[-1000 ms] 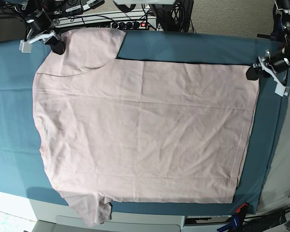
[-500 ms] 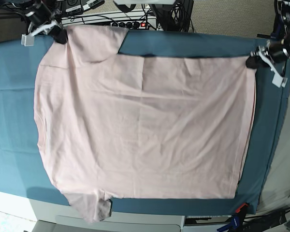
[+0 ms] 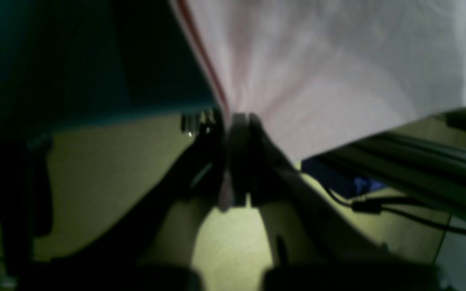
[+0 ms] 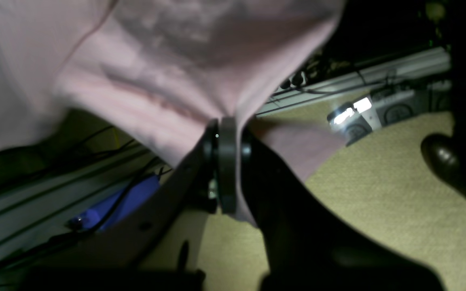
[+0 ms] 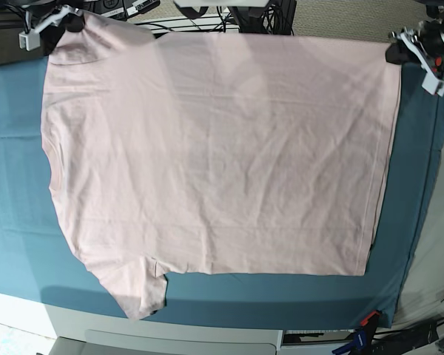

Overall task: Fold the T-shirt properly
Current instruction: 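Grasp the shirt edge with both grippers and pull it toward the robot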

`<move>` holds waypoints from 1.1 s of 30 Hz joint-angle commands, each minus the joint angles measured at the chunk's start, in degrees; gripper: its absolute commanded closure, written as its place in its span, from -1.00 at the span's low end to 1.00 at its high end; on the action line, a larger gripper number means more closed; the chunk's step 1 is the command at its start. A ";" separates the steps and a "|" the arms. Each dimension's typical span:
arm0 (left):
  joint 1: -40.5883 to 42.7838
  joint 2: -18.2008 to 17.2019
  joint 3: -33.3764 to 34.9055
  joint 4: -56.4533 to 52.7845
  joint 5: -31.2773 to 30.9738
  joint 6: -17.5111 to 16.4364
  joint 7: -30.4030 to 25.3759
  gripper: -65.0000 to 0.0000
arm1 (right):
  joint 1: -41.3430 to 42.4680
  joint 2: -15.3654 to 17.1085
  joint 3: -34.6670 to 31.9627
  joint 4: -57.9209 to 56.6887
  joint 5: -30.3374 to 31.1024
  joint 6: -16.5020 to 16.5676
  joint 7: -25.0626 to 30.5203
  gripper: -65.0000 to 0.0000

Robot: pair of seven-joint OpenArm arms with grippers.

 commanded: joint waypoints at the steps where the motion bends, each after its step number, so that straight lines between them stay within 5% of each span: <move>1: 1.31 -0.26 -0.63 1.09 -0.68 -0.17 -0.22 1.00 | -1.03 0.90 1.75 0.72 1.05 0.24 0.00 1.00; 13: 4.02 4.74 -0.63 1.92 -0.63 -0.20 1.20 1.00 | -4.04 0.85 7.34 0.72 5.05 0.31 -2.82 1.00; 28: 8.39 4.90 -0.63 1.92 -0.68 -0.35 1.11 1.00 | -4.63 0.85 7.34 0.72 5.68 0.28 -3.72 1.00; 33: 8.41 4.87 -0.63 4.92 -2.56 -1.84 1.62 1.00 | -4.63 0.13 7.67 2.29 14.95 2.69 -8.33 1.00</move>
